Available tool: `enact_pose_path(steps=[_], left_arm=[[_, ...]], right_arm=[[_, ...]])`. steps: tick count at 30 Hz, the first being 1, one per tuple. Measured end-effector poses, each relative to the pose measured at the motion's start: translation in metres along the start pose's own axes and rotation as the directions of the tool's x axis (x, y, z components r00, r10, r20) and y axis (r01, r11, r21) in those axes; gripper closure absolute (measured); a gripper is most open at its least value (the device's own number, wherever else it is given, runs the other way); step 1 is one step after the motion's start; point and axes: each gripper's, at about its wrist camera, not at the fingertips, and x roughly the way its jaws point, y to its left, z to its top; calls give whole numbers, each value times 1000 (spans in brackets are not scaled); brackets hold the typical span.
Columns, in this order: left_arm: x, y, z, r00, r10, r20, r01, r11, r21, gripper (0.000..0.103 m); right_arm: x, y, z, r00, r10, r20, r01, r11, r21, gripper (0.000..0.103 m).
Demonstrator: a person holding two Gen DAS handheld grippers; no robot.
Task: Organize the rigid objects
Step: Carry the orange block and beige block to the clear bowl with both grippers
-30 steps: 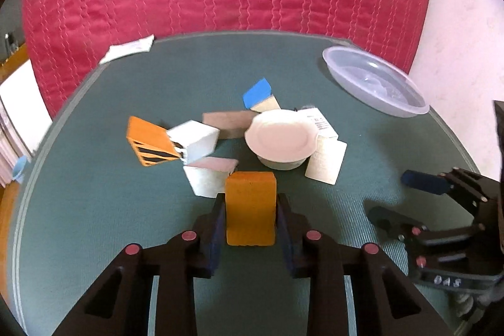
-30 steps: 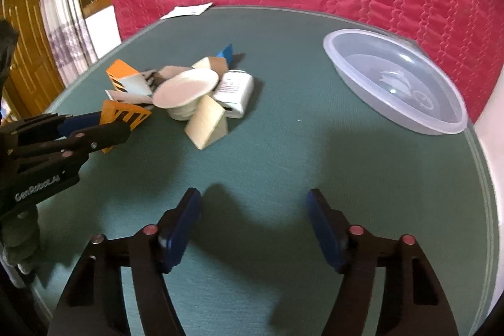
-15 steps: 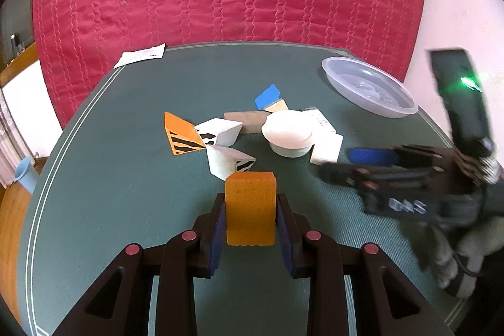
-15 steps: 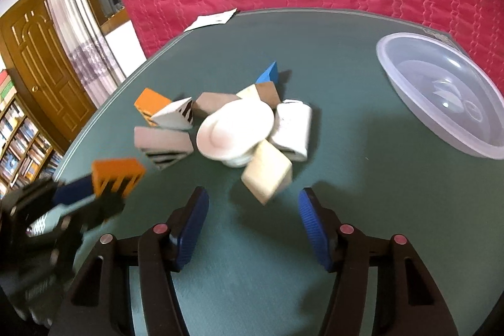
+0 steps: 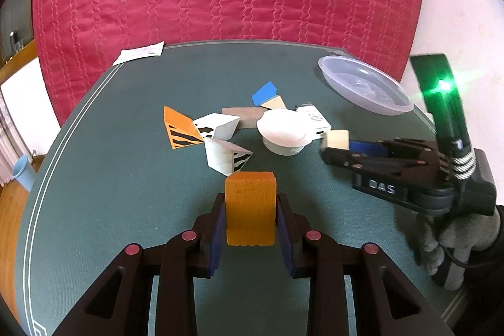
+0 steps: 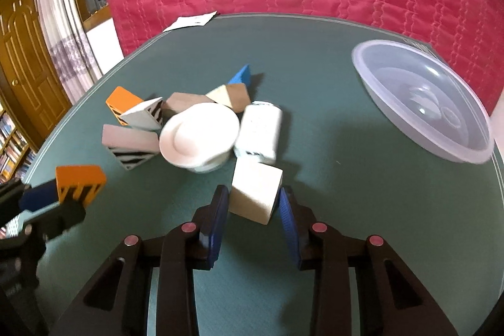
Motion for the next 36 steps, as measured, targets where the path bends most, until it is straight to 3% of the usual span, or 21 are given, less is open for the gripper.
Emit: enact_pose_path(steps=[13,25,36], left_arm=[[0,-28,10,1000,-30,7,30,999,40,71],[2,-49,33,998,-54,39,52,996,69,71],[10,-82,68,994,-81,72,72,990,117,71]], right_arm=[[-33,-49,-8,998,-35,58,30,997,73,69],[-60,-114,35,978,-122,171,84,973,214,69],[-37,-173,62,958,-227,174,172,943,286,66]])
